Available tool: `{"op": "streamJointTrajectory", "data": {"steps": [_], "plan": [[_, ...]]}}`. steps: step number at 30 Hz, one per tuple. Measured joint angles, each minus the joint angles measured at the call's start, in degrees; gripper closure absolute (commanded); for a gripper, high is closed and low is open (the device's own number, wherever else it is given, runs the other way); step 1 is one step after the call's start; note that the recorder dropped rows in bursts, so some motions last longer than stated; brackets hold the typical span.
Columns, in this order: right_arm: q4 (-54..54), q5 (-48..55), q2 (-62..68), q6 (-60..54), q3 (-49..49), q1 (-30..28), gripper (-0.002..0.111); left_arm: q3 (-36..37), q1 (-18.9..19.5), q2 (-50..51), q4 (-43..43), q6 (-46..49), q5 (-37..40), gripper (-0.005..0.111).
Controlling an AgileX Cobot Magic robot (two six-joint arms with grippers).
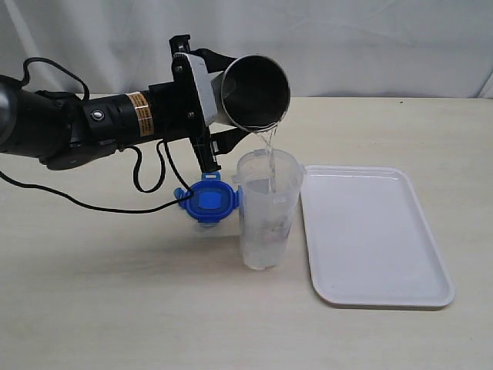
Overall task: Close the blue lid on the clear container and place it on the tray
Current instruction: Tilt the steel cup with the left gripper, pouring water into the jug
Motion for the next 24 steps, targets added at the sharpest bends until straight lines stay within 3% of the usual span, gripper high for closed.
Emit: {"op": "streamJointTrajectory", "data": {"steps": [24], "plan": [[0.0, 0.0, 0.0, 0.0, 0.0, 0.0, 0.104, 0.0, 0.0, 0.0, 0.0, 4.3, -0.1, 0.107]]}}
